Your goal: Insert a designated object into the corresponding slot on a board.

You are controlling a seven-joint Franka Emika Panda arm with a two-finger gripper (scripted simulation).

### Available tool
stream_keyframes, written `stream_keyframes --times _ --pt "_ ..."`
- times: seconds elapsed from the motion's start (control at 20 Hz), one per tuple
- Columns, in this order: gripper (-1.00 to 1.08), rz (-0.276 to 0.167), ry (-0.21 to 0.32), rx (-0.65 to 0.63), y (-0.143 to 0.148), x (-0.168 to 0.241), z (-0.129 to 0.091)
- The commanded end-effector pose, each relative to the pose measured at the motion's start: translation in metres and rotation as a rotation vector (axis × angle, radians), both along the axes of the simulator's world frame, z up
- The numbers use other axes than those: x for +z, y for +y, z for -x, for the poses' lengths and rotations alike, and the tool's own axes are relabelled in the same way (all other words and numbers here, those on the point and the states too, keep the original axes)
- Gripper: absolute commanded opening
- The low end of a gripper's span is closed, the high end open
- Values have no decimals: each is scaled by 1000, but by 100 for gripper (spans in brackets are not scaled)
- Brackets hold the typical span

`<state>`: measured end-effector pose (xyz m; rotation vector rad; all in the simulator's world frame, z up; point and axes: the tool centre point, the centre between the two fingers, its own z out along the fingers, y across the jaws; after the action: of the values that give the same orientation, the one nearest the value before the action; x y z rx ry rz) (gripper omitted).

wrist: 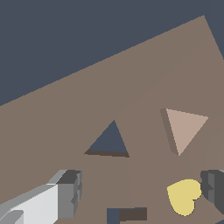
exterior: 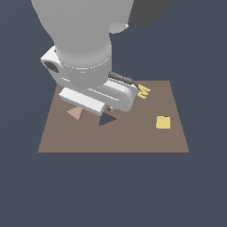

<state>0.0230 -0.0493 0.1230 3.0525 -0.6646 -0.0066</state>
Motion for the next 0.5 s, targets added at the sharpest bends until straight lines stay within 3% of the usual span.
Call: stream_keyframes --times 0.0,0.45 --pt "100 -1 -2 -109 -13 -12 -3" --pt "100 -7 -9 -447 -53 -49 -4"
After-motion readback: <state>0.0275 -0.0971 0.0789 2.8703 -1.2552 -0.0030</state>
